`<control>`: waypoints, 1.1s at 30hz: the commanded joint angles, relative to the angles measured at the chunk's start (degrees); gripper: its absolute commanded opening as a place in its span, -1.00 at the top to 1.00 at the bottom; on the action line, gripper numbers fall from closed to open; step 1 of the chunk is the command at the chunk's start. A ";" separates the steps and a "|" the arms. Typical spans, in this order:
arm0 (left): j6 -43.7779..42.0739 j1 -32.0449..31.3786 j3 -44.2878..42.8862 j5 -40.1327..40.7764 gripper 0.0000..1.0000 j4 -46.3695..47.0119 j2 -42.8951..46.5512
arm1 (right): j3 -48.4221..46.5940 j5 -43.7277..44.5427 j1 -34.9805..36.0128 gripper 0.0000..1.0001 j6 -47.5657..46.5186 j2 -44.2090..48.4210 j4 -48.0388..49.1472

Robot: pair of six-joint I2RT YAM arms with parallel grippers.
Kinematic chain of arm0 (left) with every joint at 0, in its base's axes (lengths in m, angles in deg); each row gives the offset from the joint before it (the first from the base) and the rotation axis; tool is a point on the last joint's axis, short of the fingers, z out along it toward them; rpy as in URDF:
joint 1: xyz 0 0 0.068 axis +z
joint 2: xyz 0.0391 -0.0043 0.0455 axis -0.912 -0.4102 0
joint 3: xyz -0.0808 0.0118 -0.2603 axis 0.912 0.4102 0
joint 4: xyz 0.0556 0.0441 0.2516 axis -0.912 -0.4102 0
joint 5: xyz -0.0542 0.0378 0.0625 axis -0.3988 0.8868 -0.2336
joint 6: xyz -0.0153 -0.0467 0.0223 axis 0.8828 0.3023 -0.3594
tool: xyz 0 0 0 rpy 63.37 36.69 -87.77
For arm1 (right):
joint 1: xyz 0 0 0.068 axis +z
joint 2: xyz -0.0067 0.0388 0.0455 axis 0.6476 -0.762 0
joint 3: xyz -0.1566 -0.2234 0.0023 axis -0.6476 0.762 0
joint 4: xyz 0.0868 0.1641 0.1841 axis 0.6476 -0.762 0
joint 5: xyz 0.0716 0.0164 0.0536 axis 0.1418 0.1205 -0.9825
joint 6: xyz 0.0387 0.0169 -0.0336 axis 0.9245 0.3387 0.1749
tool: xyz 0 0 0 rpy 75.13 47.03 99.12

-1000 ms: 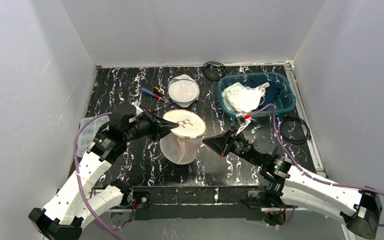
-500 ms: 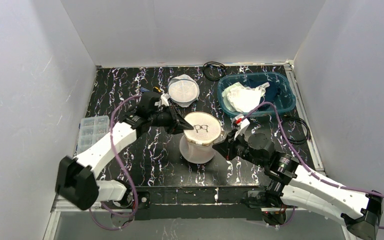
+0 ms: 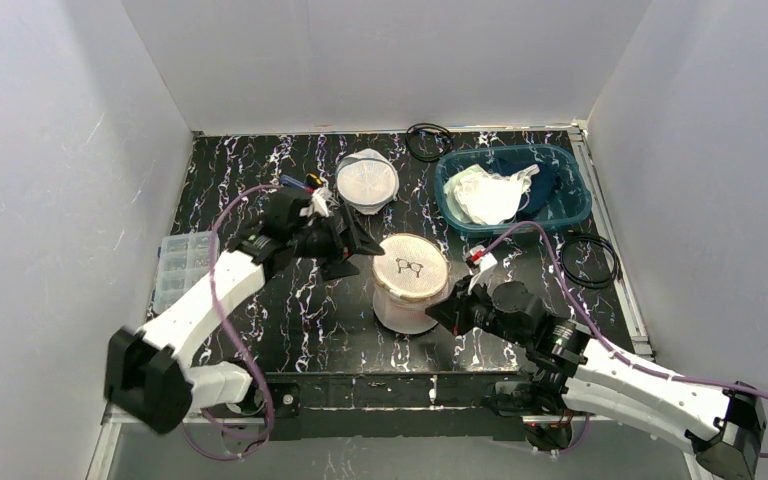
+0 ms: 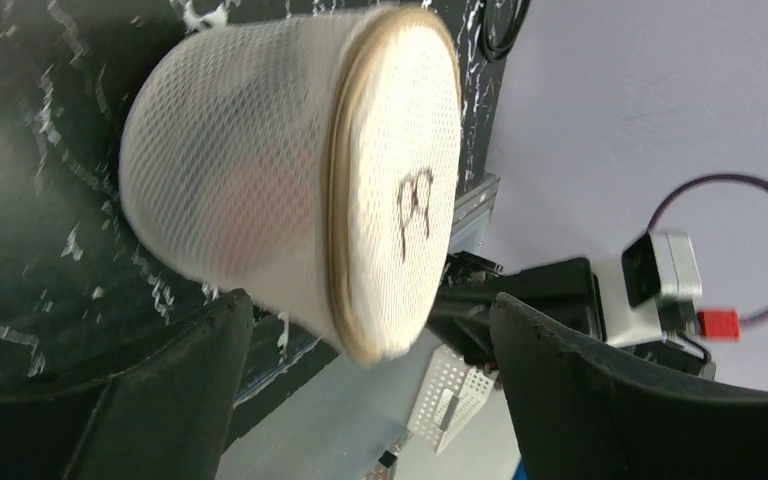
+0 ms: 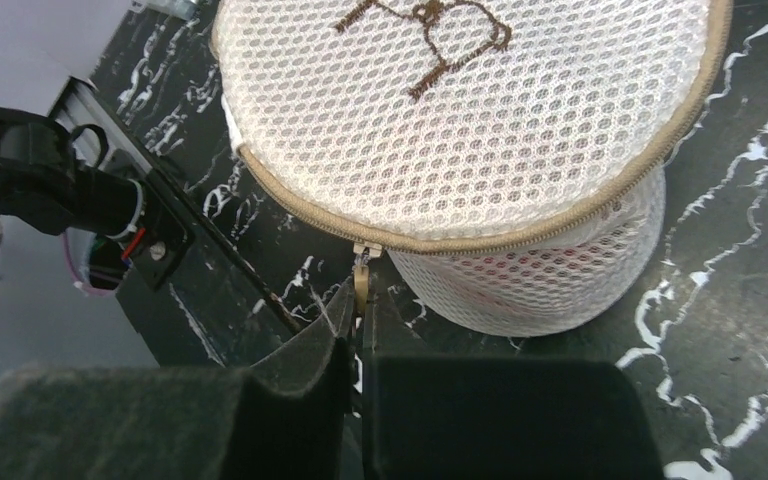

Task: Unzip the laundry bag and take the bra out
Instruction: Unzip the laundry bag at the center of the board.

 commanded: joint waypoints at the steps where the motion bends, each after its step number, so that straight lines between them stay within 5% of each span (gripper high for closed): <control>1: 0.66 0.15 5.52 7.75 -0.76 -11.21 16.03 | 1.71 0.55 2.01 0.97 5.24 -0.98 10.88; 10: 17.29 -8.14 17.51 19.28 -0.84 -12.41 40.82 | 1.59 10.34 14.71 0.97 7.54 -10.69 22.90; 19: 22.52 -19.05 20.40 26.20 -0.54 -4.63 33.32 | 1.72 19.62 21.88 0.97 10.30 -20.07 32.91; 25: 21.15 -19.68 20.87 28.82 -0.31 1.33 28.33 | 0.25 19.64 23.27 0.97 9.40 -20.54 32.12; 33: 15.45 -19.67 17.16 29.32 -0.28 5.90 21.35 | 1.43 20.62 23.39 0.97 9.57 -15.90 27.79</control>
